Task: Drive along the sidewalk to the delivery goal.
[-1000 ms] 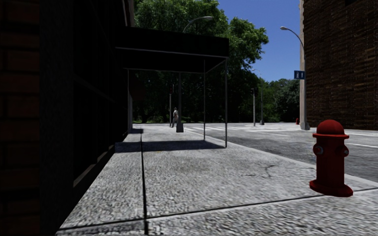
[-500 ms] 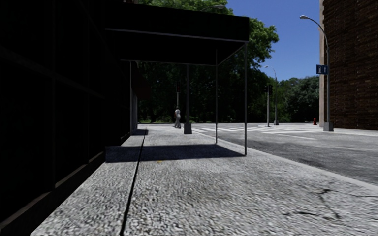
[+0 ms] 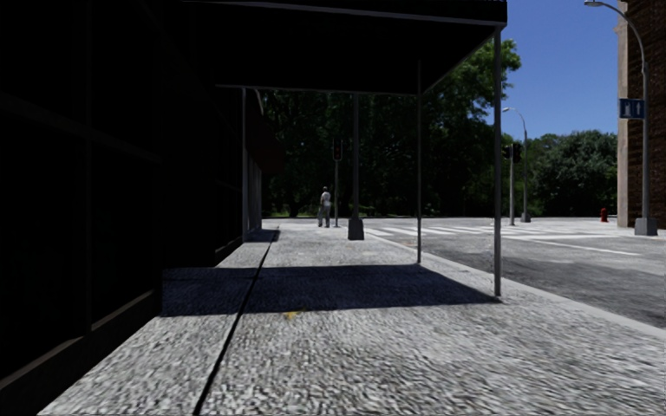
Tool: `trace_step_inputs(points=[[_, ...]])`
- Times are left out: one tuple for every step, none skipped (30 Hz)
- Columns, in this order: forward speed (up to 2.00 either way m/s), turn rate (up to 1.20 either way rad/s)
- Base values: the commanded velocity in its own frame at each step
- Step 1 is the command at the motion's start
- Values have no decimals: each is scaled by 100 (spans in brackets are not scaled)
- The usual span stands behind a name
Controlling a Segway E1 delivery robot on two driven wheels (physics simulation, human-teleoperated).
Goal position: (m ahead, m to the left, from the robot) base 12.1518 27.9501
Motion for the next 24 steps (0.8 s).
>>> trace_step_inputs(points=[[200,28],[200,28],[200,28],[200,28],[200,28],[200,28],[200,28],[200,28],[200,28],[200,28],[200,28],[200,28],[200,28],[200,28],[200,28],[200,28],[200,28],[200,28],[200,28],[200,28],[200,28],[200,28],[200,28],[200,28]])
